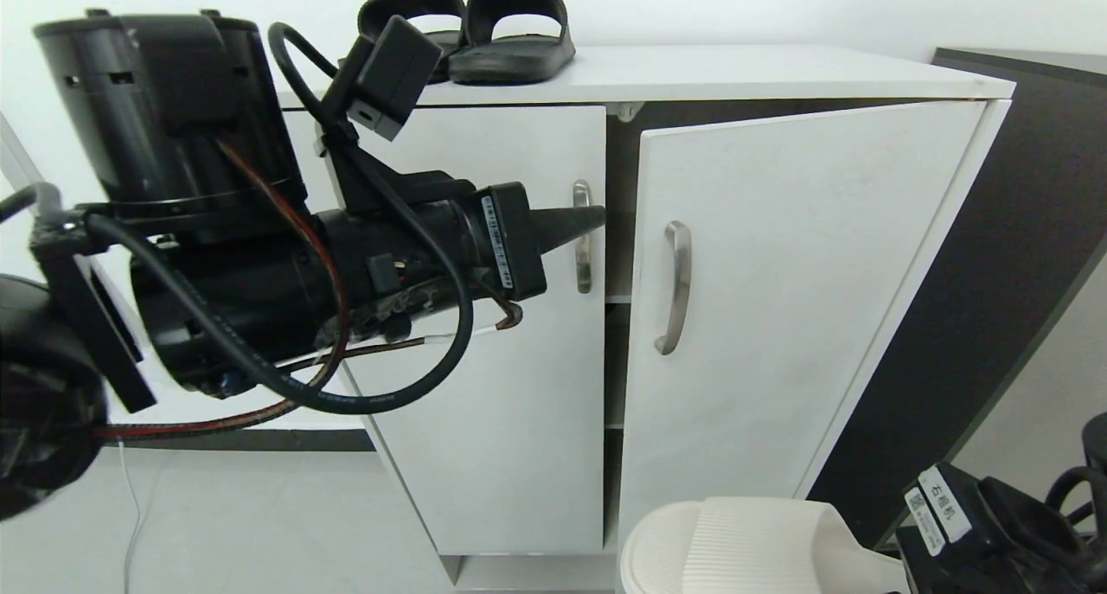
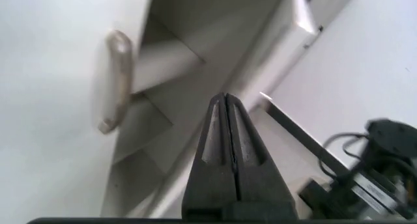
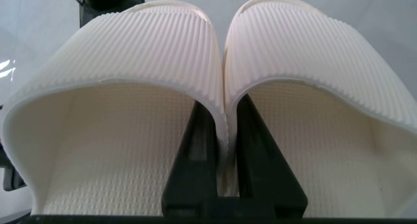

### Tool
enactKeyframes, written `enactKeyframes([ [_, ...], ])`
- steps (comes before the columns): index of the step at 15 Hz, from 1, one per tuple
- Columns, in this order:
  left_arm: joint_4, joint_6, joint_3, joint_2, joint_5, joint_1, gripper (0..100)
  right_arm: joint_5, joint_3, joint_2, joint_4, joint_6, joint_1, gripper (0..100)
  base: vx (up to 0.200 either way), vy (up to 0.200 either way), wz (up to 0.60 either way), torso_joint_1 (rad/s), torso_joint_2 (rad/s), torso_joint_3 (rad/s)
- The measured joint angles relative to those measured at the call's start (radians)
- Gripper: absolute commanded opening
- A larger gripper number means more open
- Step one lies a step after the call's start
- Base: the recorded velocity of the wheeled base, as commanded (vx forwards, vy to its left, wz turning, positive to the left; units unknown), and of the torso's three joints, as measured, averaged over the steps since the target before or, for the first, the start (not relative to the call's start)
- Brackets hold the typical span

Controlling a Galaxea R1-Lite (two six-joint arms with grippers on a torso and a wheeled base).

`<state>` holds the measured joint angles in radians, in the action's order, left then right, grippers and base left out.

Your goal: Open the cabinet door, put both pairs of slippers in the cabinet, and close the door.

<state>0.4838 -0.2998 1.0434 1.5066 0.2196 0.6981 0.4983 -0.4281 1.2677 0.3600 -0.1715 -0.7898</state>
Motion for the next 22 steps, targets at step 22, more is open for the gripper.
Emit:
enactKeyframes([
  [22, 0.175, -0.05, 0.097, 0.21, -0.002, 0.108, 0, 0.008, 0.069, -0.004, -0.001, -0.029, -0.044, 0, -0.091, 0.0, 0.0, 0.002, 0.0, 0.001],
])
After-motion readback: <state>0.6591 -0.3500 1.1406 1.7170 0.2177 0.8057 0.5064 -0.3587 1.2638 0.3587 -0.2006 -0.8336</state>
